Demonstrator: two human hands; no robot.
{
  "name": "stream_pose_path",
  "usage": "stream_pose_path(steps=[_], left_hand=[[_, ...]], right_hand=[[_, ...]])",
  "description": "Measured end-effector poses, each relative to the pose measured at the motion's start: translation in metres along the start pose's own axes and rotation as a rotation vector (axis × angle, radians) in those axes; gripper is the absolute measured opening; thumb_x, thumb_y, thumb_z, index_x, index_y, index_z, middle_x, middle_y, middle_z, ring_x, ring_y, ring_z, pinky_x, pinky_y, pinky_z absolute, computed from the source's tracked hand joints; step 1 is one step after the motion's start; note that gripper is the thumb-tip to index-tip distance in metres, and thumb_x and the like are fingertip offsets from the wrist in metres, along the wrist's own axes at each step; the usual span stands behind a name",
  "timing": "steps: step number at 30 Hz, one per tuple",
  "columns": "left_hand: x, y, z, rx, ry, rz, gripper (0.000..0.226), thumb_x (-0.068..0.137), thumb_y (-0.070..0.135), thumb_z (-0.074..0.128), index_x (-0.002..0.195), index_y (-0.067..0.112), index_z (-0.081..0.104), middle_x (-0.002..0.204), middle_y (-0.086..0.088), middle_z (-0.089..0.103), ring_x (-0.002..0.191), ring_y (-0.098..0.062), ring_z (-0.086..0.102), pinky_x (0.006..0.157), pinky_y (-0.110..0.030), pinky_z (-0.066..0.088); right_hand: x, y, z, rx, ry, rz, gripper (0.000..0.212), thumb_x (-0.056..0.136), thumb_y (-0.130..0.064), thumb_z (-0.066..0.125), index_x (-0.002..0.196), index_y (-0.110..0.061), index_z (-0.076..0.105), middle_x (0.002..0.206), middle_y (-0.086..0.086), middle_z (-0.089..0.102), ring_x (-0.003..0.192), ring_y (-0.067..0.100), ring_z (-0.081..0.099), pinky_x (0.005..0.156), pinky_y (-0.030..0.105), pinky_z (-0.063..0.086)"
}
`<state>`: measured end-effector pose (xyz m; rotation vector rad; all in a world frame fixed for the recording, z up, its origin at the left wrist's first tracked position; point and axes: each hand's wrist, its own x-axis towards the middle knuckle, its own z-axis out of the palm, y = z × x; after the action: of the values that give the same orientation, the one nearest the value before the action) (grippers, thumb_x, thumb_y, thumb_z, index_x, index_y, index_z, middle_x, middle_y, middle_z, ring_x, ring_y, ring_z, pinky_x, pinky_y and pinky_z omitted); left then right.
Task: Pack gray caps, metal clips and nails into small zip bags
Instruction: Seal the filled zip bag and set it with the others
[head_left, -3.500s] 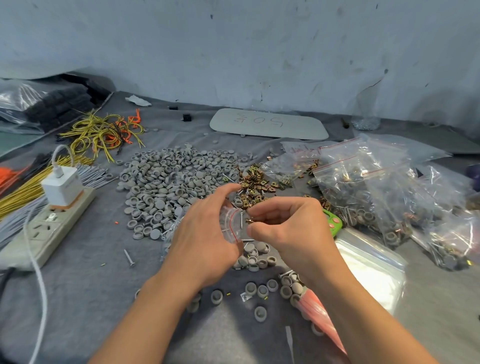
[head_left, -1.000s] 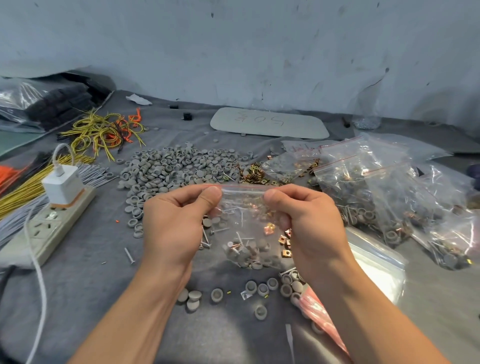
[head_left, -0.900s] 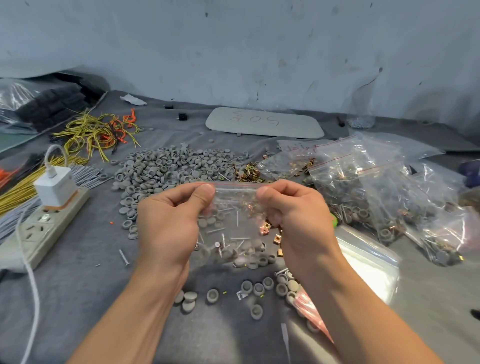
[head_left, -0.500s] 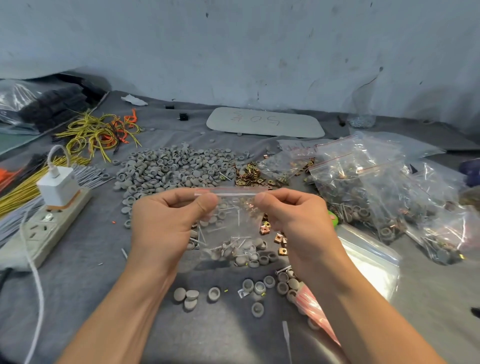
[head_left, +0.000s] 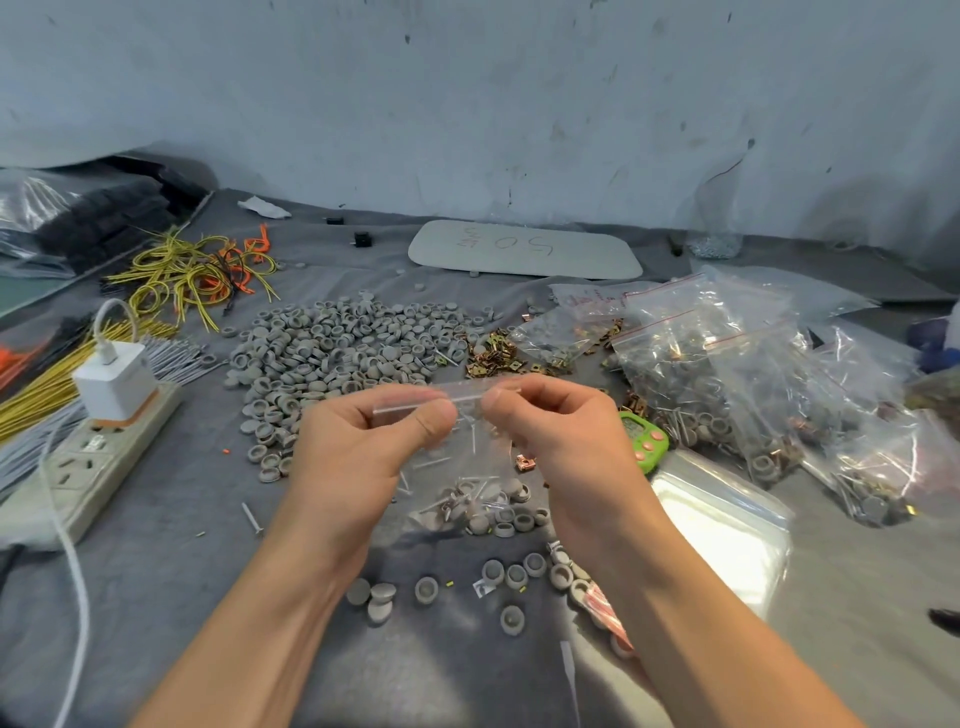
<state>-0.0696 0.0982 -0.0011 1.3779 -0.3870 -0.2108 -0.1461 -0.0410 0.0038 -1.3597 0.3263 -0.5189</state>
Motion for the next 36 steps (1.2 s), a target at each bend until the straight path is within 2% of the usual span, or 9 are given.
stream_pose_path(steps=[2, 5, 17, 23, 27, 30, 33, 34, 36], left_hand=[[0.000, -0.002, 0.003, 0.000, 0.015, 0.000, 0.003, 0.068, 0.016, 0.083, 0.071, 0.017, 0.082, 0.067, -0.004, 0.074, 0.061, -0.009, 0.067, 0.059, -0.015, 0.052], [0.001, -0.005, 0.005, 0.009, 0.067, 0.026, 0.012, 0.078, 0.003, 0.081, 0.071, 0.013, 0.080, 0.063, -0.005, 0.071, 0.056, -0.010, 0.063, 0.057, -0.016, 0.051], [0.001, -0.006, 0.007, 0.027, 0.027, 0.104, 0.013, 0.081, -0.001, 0.079, 0.078, 0.011, 0.081, 0.067, -0.004, 0.074, 0.060, -0.009, 0.065, 0.060, -0.019, 0.052], [0.003, -0.005, 0.003, -0.033, 0.029, 0.022, 0.013, 0.075, 0.027, 0.075, 0.074, 0.018, 0.083, 0.073, -0.009, 0.077, 0.065, -0.013, 0.070, 0.064, -0.018, 0.055], [0.001, -0.005, 0.000, -0.048, -0.012, 0.036, 0.023, 0.080, 0.032, 0.067, 0.076, 0.017, 0.084, 0.074, -0.013, 0.076, 0.066, -0.015, 0.070, 0.068, -0.019, 0.056], [0.002, -0.006, -0.001, -0.052, -0.016, 0.001, 0.037, 0.085, 0.039, 0.060, 0.077, 0.011, 0.082, 0.081, -0.016, 0.078, 0.073, -0.018, 0.073, 0.076, -0.026, 0.055], [0.004, -0.006, -0.001, -0.136, -0.042, -0.028, 0.045, 0.089, 0.043, 0.053, 0.072, 0.013, 0.081, 0.079, -0.014, 0.077, 0.076, -0.019, 0.074, 0.078, -0.031, 0.056], [0.003, -0.004, 0.001, -0.196, -0.069, -0.043, 0.043, 0.088, 0.042, 0.053, 0.071, 0.015, 0.082, 0.077, -0.011, 0.077, 0.074, -0.018, 0.075, 0.074, -0.028, 0.059], [0.003, 0.000, 0.006, -0.325, -0.071, -0.091, 0.038, 0.086, 0.040, 0.057, 0.074, 0.016, 0.084, 0.076, -0.008, 0.077, 0.073, -0.017, 0.076, 0.068, -0.026, 0.061]], right_hand=[[0.001, 0.001, 0.002, 0.001, 0.017, 0.010, 0.016, 0.082, -0.001, 0.080, 0.071, -0.013, 0.078, 0.061, -0.004, 0.065, 0.055, 0.002, 0.053, 0.057, 0.013, 0.042], [0.002, 0.002, 0.003, 0.016, 0.034, 0.002, 0.024, 0.080, 0.002, 0.079, 0.064, -0.015, 0.076, 0.057, -0.005, 0.062, 0.051, 0.000, 0.051, 0.054, 0.011, 0.041], [0.002, 0.003, 0.011, -0.014, -0.074, -0.101, 0.015, 0.078, 0.002, 0.080, 0.071, -0.011, 0.080, 0.074, 0.014, 0.075, 0.070, 0.017, 0.065, 0.070, 0.026, 0.053], [0.003, 0.000, 0.001, 0.017, -0.030, -0.040, 0.018, 0.085, 0.000, 0.077, 0.072, -0.011, 0.081, 0.060, -0.002, 0.065, 0.052, 0.004, 0.052, 0.054, 0.014, 0.043], [0.003, 0.004, -0.003, -0.041, -0.032, -0.012, 0.016, 0.087, -0.007, 0.077, 0.074, -0.014, 0.083, 0.062, 0.010, 0.048, 0.053, 0.011, 0.033, 0.049, 0.017, 0.032], [0.003, 0.001, -0.010, -0.192, -0.062, -0.061, 0.009, 0.086, -0.024, 0.080, 0.078, -0.021, 0.084, 0.067, 0.013, 0.059, 0.062, 0.012, 0.049, 0.061, 0.021, 0.044], [0.003, 0.003, -0.018, -0.464, -0.264, 0.011, 0.029, 0.074, -0.040, 0.085, 0.102, -0.035, 0.081, 0.112, -0.008, 0.072, 0.101, 0.006, 0.065, 0.092, 0.027, 0.049], [0.002, 0.006, -0.018, -0.515, -0.354, 0.046, 0.036, 0.075, -0.035, 0.086, 0.111, -0.034, 0.078, 0.113, -0.014, 0.072, 0.101, 0.003, 0.066, 0.091, 0.025, 0.050], [-0.002, 0.015, -0.014, -0.517, -0.418, 0.082, 0.026, 0.084, -0.018, 0.081, 0.109, -0.025, 0.080, 0.100, -0.008, 0.079, 0.084, 0.002, 0.069, 0.079, 0.018, 0.052]])
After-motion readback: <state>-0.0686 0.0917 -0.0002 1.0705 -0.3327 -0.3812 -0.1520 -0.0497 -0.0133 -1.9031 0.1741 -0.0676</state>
